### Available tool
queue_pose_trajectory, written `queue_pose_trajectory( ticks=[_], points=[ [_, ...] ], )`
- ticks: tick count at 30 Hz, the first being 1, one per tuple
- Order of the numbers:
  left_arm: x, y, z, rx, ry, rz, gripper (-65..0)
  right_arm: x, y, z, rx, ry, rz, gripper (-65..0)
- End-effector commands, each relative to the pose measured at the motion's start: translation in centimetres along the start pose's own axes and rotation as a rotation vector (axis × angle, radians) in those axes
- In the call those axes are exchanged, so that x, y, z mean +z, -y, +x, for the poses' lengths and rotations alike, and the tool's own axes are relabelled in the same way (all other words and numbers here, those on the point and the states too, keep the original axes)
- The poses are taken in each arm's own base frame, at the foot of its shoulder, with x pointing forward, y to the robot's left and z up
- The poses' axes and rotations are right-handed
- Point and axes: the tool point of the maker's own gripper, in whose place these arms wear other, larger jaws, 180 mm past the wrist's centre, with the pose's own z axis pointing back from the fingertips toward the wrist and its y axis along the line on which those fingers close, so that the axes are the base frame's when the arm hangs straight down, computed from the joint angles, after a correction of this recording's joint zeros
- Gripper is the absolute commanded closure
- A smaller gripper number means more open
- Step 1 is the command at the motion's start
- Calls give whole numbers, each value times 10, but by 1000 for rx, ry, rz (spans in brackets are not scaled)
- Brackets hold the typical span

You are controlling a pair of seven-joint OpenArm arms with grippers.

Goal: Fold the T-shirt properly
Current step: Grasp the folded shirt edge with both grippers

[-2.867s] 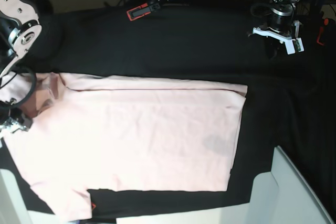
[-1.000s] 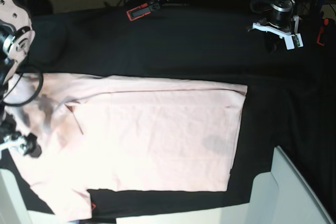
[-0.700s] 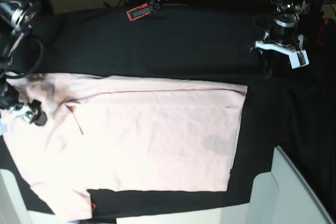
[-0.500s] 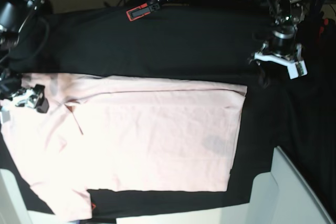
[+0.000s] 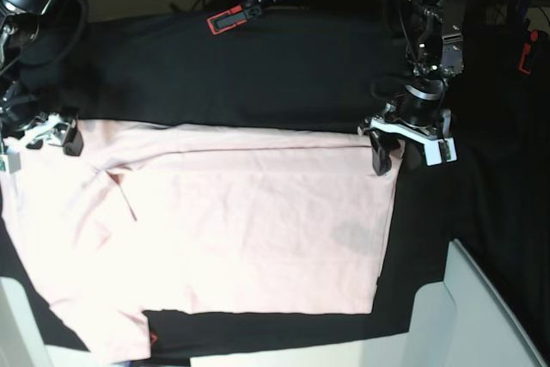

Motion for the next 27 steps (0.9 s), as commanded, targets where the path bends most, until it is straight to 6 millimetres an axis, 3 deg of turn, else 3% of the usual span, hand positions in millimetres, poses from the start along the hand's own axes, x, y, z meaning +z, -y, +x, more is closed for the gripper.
queue_pose_trajectory(
  ticks=[1,11,24,27],
  points=[
    [-2,-2,11,-7,38,-1,-386,4,1,23,17,67,4,-553],
    [5,-10,-6,-2,1,16,-385,3,1,21,15,61,5,-553],
    [-8,-1,8,1,28,-2,-385,4,2,18,13,56,3,-553],
    [-11,-2,4,11,18,4,-385,4,1,17,15,53,5,-553]
  ],
)
